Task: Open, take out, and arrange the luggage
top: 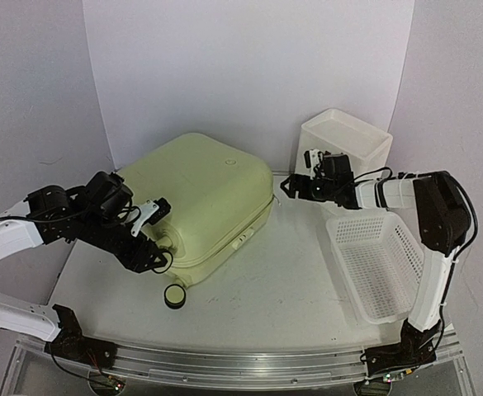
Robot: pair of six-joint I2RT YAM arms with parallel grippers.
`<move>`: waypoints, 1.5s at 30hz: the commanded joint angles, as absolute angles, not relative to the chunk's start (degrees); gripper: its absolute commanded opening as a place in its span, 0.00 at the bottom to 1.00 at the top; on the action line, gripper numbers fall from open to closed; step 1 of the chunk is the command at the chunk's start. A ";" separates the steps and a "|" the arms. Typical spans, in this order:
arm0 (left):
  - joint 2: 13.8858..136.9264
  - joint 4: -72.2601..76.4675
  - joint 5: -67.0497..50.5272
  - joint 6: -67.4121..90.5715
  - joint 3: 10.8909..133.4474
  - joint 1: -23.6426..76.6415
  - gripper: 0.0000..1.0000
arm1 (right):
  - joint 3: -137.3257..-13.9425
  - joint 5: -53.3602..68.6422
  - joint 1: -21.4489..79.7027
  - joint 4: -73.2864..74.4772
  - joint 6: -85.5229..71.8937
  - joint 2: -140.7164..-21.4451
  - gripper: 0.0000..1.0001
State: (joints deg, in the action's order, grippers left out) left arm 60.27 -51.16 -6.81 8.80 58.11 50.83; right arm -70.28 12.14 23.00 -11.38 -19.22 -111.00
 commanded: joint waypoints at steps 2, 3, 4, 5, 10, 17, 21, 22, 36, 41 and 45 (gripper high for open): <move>60.56 -51.88 -22.67 0.99 57.85 53.14 0.11 | -79.47 21.05 23.16 -11.10 -25.68 -108.17 0.98; 60.82 -51.67 -23.53 0.46 57.77 53.16 0.12 | -81.19 23.29 23.12 -10.85 -27.16 -108.87 0.98; 61.01 -51.55 -24.23 0.13 57.51 53.17 0.13 | -83.16 25.22 23.14 -10.46 -28.62 -109.76 0.98; 61.32 -51.34 -24.55 0.09 57.30 53.17 0.14 | -85.05 27.02 23.19 -9.90 -30.12 -110.83 0.98; 62.30 -50.07 -25.19 -1.67 56.72 53.17 0.14 | -95.08 33.91 23.57 -6.02 -35.15 -117.60 0.98; 61.97 -47.05 -29.73 -4.68 54.07 53.26 0.19 | -104.98 35.58 25.77 5.48 -31.97 -121.98 0.98; 61.07 -46.20 -32.15 -9.46 54.27 53.26 0.21 | -105.33 32.61 26.07 13.89 -26.92 -121.01 0.98; 61.17 -46.19 -32.17 -10.48 54.71 53.26 0.21 | -104.63 32.21 26.09 15.22 -25.94 -120.50 0.98; 76.93 -46.47 -31.45 -27.73 65.66 53.26 0.21 | -84.41 29.17 26.09 17.93 -20.90 -102.79 0.95; 76.18 -46.49 -16.58 -23.45 64.92 53.26 0.38 | -78.66 25.94 25.94 18.98 -20.26 -97.64 0.95; 70.68 -46.38 -4.02 -16.93 61.43 52.95 0.60 | -75.83 29.28 26.04 18.99 -20.66 -97.05 0.93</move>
State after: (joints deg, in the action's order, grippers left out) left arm 73.58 -56.07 -15.70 -11.20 64.62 51.29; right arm -78.54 23.03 24.10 15.99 -20.99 -98.52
